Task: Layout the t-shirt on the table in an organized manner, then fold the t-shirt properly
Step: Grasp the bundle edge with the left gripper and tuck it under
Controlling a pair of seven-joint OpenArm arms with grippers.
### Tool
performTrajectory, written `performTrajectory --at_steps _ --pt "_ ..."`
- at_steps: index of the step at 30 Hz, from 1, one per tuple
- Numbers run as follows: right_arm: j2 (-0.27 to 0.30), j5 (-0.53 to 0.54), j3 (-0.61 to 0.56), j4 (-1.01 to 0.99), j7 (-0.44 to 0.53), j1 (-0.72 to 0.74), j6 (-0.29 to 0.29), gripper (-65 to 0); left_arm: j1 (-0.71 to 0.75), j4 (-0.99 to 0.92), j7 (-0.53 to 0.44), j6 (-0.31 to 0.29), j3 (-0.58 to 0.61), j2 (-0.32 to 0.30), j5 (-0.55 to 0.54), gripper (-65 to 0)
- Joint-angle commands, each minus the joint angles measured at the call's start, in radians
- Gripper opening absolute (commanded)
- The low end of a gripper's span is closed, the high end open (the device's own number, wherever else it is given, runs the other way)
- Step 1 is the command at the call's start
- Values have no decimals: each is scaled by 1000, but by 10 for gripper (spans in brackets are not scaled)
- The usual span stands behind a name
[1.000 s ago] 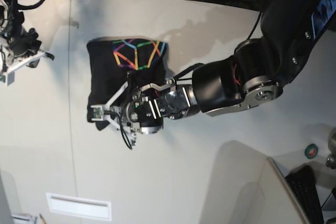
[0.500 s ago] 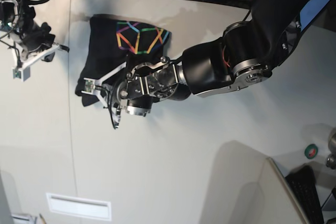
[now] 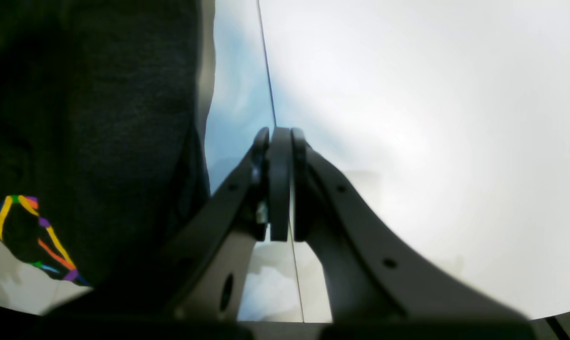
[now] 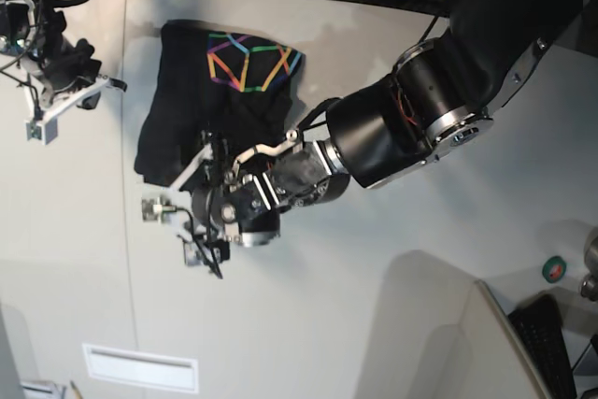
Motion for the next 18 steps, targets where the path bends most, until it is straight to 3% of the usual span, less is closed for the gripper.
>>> performTrajectory --at_steps 1,2,5,6,10,13,18 --pt "14 2 8 15 18 3 4 -650 -38 51 13 -4 -57 8 0 -125" --pt "14 2 9 15 18 3 4 -650 -38 80 61 -41 -107 -13 0 -148" --pt "14 2 9 15 18 3 4 -650 -36 128 207 -242 -207 -45 1 -237" --pt "14 2 9 15 18 3 4 -650 -36 131 247 -271 -210 -58 6 -253" --pt "14 2 6 15 18 16 4 -650 -36 122 336 -271 -207 -90 9 -248" --pt "12 2 6 15 18 17 4 -650 -29 113 337 -271 -207 -118 0 -209" --pt "12 2 6 15 18 19 4 -650 -19 36 337 -271 -209 -113 -2 -209"
